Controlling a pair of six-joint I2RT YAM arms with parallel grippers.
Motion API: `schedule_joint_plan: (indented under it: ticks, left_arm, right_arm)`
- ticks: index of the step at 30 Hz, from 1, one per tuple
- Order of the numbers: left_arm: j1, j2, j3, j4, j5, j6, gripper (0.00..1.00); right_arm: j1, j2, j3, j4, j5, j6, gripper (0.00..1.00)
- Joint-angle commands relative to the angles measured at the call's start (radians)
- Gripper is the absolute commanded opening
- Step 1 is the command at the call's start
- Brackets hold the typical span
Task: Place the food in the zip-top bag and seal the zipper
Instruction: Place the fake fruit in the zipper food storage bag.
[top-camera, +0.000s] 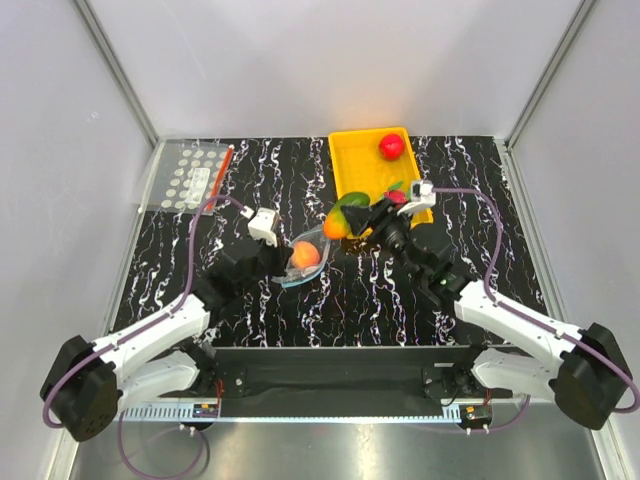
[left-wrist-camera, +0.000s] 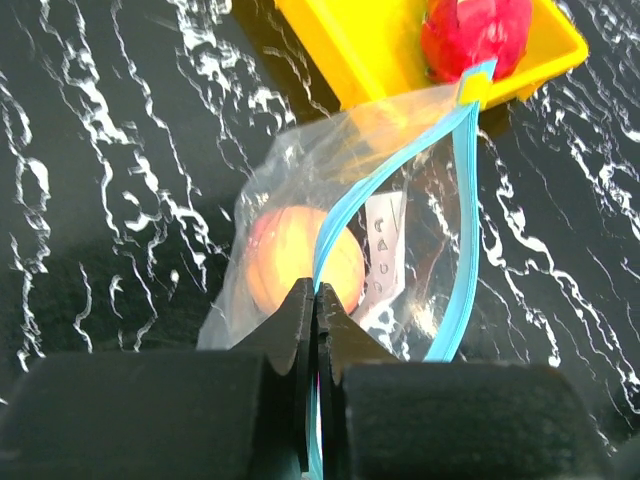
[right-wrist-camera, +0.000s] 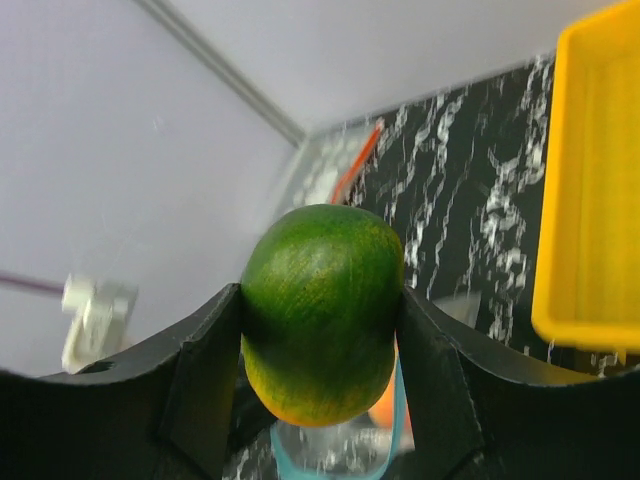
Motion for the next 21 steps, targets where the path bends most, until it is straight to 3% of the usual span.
schedule_joint_plan:
  ticks: [1,9,21]
  left_arm:
    - [0.002,0.033,0.102,-0.044,0.05,-0.066,0.0]
    - [0.0,0.054,0.268,-0.224,0.099,-0.159,0.0]
    - [0.002,0.023,0.23,-0.159,0.315,-0.4,0.0]
  right_arm:
    - [0.111,-0.042,-0.038,-0.112,0.115,-0.004,0.0]
    - [0.282,0.008,-0.056,-0.081,0.258,-0.097,0.0]
    - [0.36,0.156,-0.03,0.026,0.374,-0.134,0.0]
